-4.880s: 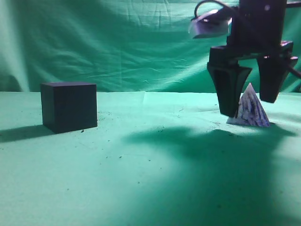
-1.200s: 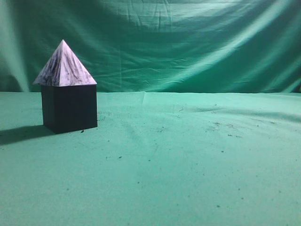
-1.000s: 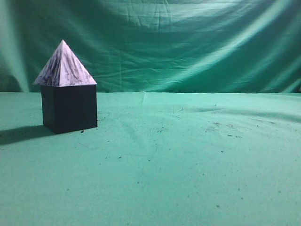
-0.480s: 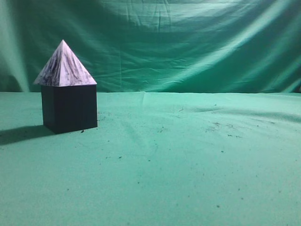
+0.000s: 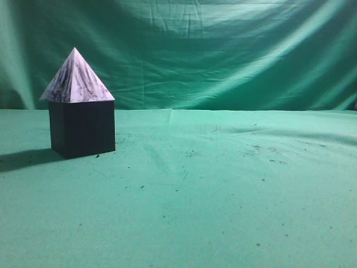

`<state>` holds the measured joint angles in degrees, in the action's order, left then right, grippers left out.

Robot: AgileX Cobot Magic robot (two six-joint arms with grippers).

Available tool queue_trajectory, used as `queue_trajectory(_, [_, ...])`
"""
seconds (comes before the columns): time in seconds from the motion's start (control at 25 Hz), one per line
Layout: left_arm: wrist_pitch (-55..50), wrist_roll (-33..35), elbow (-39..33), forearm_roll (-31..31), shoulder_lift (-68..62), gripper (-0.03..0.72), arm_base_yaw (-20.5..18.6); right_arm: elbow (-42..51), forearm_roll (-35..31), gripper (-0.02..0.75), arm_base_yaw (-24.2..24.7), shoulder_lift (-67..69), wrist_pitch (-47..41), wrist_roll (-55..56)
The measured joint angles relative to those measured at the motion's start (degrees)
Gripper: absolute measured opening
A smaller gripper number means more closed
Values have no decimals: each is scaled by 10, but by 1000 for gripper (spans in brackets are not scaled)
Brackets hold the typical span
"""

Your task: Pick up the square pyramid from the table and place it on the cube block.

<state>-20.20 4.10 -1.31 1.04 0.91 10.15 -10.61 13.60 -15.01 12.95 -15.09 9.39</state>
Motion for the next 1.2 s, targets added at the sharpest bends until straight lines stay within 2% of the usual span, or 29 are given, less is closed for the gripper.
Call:
queue_trajectory(0.16, [0, 0, 0, 0, 0, 0, 0, 97, -24, 0, 86, -70, 48, 9])
queue_trajectory(0.32, [0, 0, 0, 0, 0, 0, 0, 120, -45, 0, 132, -129, 8, 20])
queue_trajectory(0.56, [0, 0, 0, 0, 0, 0, 0, 123, -48, 0, 138, -135, -61, 8])
queue_trajectory(1.2, [0, 0, 0, 0, 0, 0, 0, 123, -52, 0, 141, -135, -68, -9])
